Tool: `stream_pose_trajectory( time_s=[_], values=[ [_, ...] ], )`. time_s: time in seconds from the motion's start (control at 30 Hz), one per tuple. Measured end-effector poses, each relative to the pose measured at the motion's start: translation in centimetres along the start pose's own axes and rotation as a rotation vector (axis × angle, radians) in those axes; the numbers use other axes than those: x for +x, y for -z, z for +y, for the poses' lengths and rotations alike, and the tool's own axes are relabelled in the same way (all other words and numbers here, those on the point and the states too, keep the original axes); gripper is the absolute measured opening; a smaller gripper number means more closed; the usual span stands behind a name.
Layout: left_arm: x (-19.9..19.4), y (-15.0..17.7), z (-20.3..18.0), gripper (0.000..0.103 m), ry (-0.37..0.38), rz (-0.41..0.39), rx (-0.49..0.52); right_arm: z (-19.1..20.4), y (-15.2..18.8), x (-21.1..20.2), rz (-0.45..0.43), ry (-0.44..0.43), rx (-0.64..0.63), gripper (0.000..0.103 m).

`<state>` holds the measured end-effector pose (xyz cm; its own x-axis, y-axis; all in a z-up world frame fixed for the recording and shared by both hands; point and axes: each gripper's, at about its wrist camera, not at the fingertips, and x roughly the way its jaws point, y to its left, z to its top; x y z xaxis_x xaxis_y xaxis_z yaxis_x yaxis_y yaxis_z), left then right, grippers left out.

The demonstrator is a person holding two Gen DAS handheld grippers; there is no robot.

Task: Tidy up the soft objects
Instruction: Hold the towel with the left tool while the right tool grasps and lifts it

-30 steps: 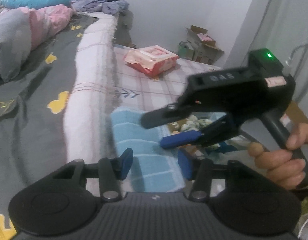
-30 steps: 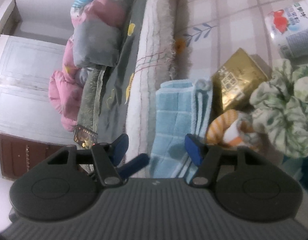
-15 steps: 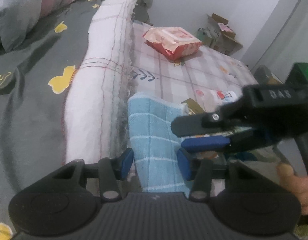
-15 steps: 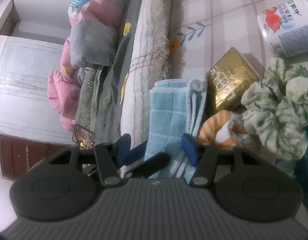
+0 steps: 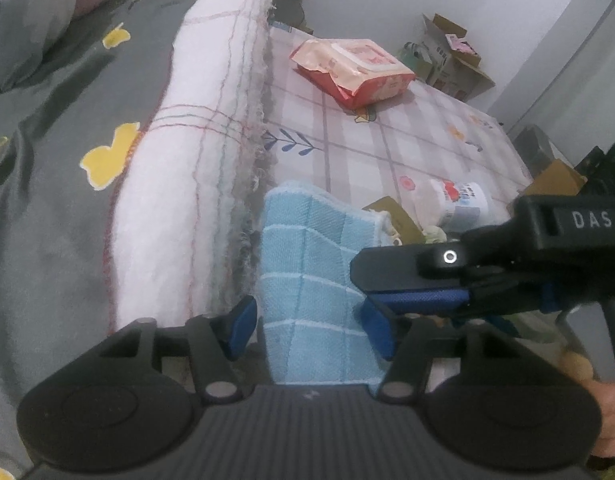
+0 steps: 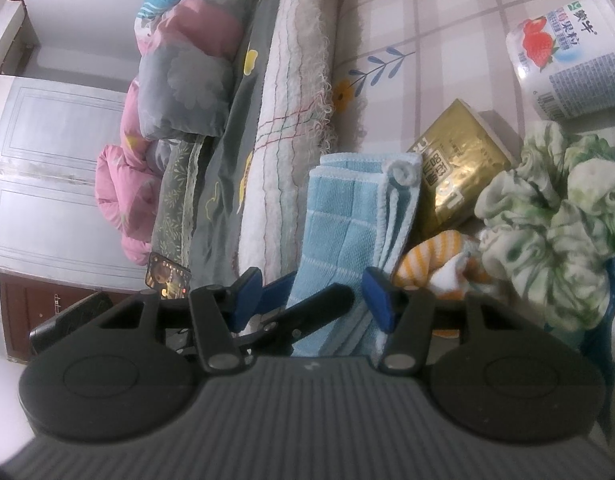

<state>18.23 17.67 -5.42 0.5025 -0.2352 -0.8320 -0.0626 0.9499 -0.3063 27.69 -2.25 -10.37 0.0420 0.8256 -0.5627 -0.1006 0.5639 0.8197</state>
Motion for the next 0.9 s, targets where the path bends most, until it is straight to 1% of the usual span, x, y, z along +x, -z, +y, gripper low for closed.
stream_pose_trajectory(
  time_s=[0.03,0.1,0.13,0.17,0.2,0.27,0.37,0.43,0.53,0.7,0.77,0.9],
  values=[
    [0.1,-0.1,0.0,0.055,0.015,0.002,-0.008,0.0,0.0,0.0,-0.001,-0.001,0.003,0.055],
    [0.2,0.0,0.1,0.042,0.046,-0.009,-0.028,0.0,-0.1,0.0,-0.006,0.002,0.006,0.056],
    [0.2,0.0,0.1,0.038,0.055,-0.017,-0.031,0.0,-0.1,-0.1,-0.010,0.005,0.007,0.056],
    [0.0,0.1,0.1,0.031,0.063,-0.028,-0.035,0.0,-0.1,-0.2,-0.013,0.007,0.010,0.056],
    [-0.3,0.1,0.0,0.027,0.068,-0.042,-0.034,0.0,-0.1,-0.3,-0.015,0.007,0.014,0.056],
    [-1.0,0.4,-0.5,0.024,0.066,-0.078,-0.010,0.0,0.0,-0.4,-0.015,0.008,0.017,0.056],
    [-2.2,0.9,-1.6,0.020,0.056,-0.132,0.038,0.1,0.0,-0.5,-0.014,0.008,0.021,0.058],
    [-3.2,1.3,-2.5,0.018,0.056,-0.177,0.078,0.2,0.0,-0.6,-0.014,0.006,0.024,0.061],
    [-4.1,1.8,-3.6,0.017,0.076,-0.211,0.119,0.4,0.3,-0.8,-0.018,-0.001,0.023,0.065],
    [-5.1,2.7,-5.3,0.017,0.093,-0.249,0.177,1.2,0.9,-1.7,-0.040,-0.003,0.011,0.066],
    [-5.6,3.1,-5.8,0.017,0.106,-0.261,0.193,1.3,1.2,-2.1,-0.045,-0.005,0.012,0.062],
    [-6.3,3.7,-6.6,0.017,0.118,-0.271,0.215,1.0,1.8,-3.0,-0.059,-0.014,0.040,0.046]
  ],
)
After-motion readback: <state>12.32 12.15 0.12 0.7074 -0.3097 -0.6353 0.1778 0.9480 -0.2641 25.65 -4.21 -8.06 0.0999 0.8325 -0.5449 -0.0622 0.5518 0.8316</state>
